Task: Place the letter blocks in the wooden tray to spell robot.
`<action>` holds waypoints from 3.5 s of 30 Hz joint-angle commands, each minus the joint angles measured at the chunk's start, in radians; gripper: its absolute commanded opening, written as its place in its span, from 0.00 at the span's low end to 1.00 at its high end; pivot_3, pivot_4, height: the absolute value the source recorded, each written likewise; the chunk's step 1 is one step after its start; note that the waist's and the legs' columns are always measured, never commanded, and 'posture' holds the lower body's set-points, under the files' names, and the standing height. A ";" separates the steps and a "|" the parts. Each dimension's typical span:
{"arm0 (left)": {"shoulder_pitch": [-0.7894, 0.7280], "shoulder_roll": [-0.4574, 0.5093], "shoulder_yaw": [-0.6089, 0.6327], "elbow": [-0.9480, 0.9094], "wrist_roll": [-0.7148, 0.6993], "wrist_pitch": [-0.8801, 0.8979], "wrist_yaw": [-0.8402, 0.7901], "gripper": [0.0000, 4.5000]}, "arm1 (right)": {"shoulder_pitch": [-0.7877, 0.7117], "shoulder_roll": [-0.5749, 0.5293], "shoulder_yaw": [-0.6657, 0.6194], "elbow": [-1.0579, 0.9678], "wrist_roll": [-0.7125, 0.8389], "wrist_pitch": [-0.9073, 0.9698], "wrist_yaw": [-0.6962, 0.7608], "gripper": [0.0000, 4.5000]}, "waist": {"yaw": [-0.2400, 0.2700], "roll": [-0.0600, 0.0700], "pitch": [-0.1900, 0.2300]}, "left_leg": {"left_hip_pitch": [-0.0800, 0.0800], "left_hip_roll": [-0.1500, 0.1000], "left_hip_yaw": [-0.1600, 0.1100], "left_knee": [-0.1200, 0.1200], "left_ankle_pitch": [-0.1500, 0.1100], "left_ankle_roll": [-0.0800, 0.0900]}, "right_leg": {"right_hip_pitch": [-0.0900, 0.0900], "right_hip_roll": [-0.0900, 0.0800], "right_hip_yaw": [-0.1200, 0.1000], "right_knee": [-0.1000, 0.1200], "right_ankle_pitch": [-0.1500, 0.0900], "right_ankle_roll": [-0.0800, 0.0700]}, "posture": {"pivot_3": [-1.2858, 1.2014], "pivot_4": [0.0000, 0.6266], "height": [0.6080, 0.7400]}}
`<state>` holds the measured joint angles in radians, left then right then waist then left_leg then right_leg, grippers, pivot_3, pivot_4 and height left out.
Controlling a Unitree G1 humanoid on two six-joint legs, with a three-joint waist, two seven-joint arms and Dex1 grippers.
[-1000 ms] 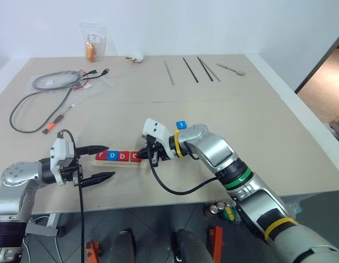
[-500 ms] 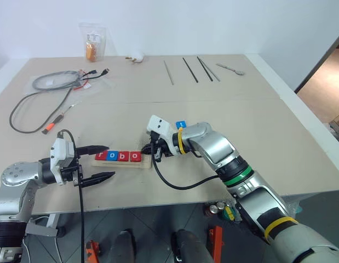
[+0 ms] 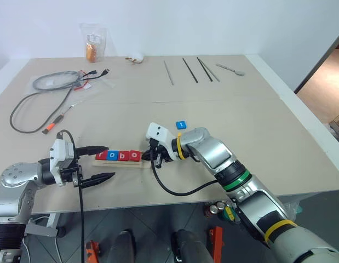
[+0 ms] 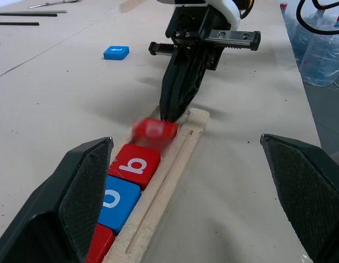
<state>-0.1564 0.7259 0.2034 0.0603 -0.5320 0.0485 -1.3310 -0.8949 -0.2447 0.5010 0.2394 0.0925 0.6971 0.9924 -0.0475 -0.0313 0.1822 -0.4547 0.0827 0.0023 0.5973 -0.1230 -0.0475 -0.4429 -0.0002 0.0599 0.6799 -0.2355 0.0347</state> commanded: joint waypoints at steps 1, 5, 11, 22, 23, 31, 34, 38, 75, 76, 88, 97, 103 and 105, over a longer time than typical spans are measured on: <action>0.003 0.007 0.031 -0.028 -0.020 -0.004 0.008 1.00 | -0.004 0.017 0.002 -0.032 0.003 0.003 0.008 0.01 | 0.000 0.000 0.000 | 0.000 0.000 0.000 0.000 0.000 0.000 | 0.000 0.000 0.000 0.000 0.000 0.000 | 0.52 0.24 1.00; 0.001 0.006 0.029 -0.026 -0.020 -0.005 0.008 1.00 | -0.013 0.015 -0.007 -0.026 0.003 0.004 0.015 0.01 | 0.000 0.000 0.000 | 0.000 0.000 0.000 0.000 0.000 0.000 | 0.000 0.000 0.000 0.000 0.000 0.000 | 0.52 0.24 1.00; -0.007 0.001 0.030 -0.031 -0.028 0.000 0.013 1.00 | -0.051 -0.022 -0.055 0.014 0.005 -0.011 0.014 0.01 | 0.000 0.000 0.000 | 0.000 0.000 0.000 0.000 0.000 0.000 | 0.000 0.000 0.000 0.000 0.000 0.000 | 0.52 0.24 1.00; -0.057 -0.025 0.005 -0.125 -0.080 0.065 0.056 1.00 | -0.060 -0.157 -0.272 -0.039 0.096 0.029 0.000 0.19 | 0.002 0.000 0.000 | 0.000 0.000 0.000 0.001 0.000 0.000 | 0.001 0.000 0.000 0.000 0.000 0.001 | 0.52 0.24 1.00; -0.059 -0.030 0.000 -0.124 -0.077 0.065 0.058 1.00 | -0.050 -0.165 -0.291 -0.036 0.097 0.031 -0.016 0.28 | 0.001 0.000 0.000 | 0.000 0.000 0.000 0.001 0.000 0.000 | 0.001 0.000 0.000 0.000 0.000 0.001 | 0.52 0.24 1.00; -0.061 -0.082 -0.035 -0.135 -0.066 0.069 0.087 1.00 | 0.049 -0.231 -0.377 0.000 0.084 -0.003 -0.114 0.89 | 0.001 0.000 0.000 | 0.000 -0.001 0.000 0.001 0.000 0.000 | 0.001 0.000 0.002 0.000 0.000 0.001 | 0.52 0.24 1.00; -0.068 -0.101 -0.051 -0.143 -0.065 0.072 0.102 1.00 | 0.056 -0.237 -0.390 0.087 0.064 -0.048 -0.153 0.98 | 0.000 0.000 0.000 | 0.000 0.000 0.000 0.002 0.000 0.000 | 0.001 0.001 0.002 0.000 0.001 0.001 | 0.52 0.24 1.00; -0.079 -0.113 -0.055 -0.146 -0.064 0.075 0.120 1.00 | 0.030 -0.234 -0.380 0.214 0.044 -0.138 -0.153 0.98 | 0.000 0.000 0.000 | 0.001 -0.001 0.000 0.002 0.000 0.000 | 0.002 0.001 0.003 0.000 0.001 0.001 | 0.52 0.24 1.00; 0.125 -0.117 0.037 -0.338 -0.085 0.095 0.281 1.00 | -0.252 -0.067 -0.424 0.965 -0.065 -0.647 -0.165 0.98 | -0.003 0.000 0.000 | 0.002 0.000 0.002 0.003 0.000 0.000 | 0.002 0.003 0.008 0.000 0.002 0.003 | 0.52 0.24 1.00; 0.130 -0.119 0.036 -0.336 -0.082 0.092 0.283 1.00 | -0.253 -0.064 -0.429 0.968 -0.062 -0.647 -0.166 0.98 | -0.003 0.000 0.000 | 0.002 0.000 0.002 0.003 0.000 0.000 | 0.002 0.003 0.008 0.000 0.002 0.003 | 0.52 0.24 1.00; 0.130 -0.136 0.017 -0.319 -0.067 0.084 0.298 1.00 | -0.261 -0.043 -0.457 0.968 -0.062 -0.647 -0.172 0.93 | -0.003 0.000 0.000 | 0.004 0.000 0.002 0.003 0.000 0.000 | 0.002 0.003 0.009 0.000 0.004 0.001 | 0.52 0.24 1.00; 0.142 -0.164 0.007 -0.304 -0.055 0.068 0.315 1.00 | -0.224 -0.042 -0.466 0.946 -0.059 -0.632 -0.181 0.93 | -0.003 0.000 0.000 | 0.004 0.000 0.002 0.002 0.000 0.000 | 0.002 0.004 0.009 0.000 0.004 0.002 | 0.52 0.24 1.00; 0.142 -0.170 0.007 -0.295 -0.052 0.064 0.316 1.00 | -0.187 -0.034 -0.479 0.908 -0.044 -0.628 -0.180 0.93 | -0.003 0.000 0.000 | 0.004 0.000 0.002 0.003 0.000 0.000 | 0.002 0.004 0.009 0.000 0.004 0.002 | 0.52 0.24 1.00; 0.139 -0.172 0.006 -0.292 -0.053 0.063 0.316 1.00 | -0.179 -0.028 -0.494 0.884 -0.030 -0.619 -0.182 0.93 | -0.003 0.000 0.000 | 0.004 0.000 0.002 0.003 0.000 0.000 | 0.002 0.004 0.009 0.000 0.003 0.002 | 0.52 0.24 1.00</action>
<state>-0.0126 0.5580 0.2015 -0.2323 -0.5869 0.1314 -1.0234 -1.1035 -0.2815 0.0396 1.1910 0.0329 0.0645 0.8102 -0.0506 -0.0309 0.1824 -0.4506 0.0822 0.0047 0.5999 -0.1229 -0.0474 -0.4406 0.0033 0.0689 0.6800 -0.2320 0.0363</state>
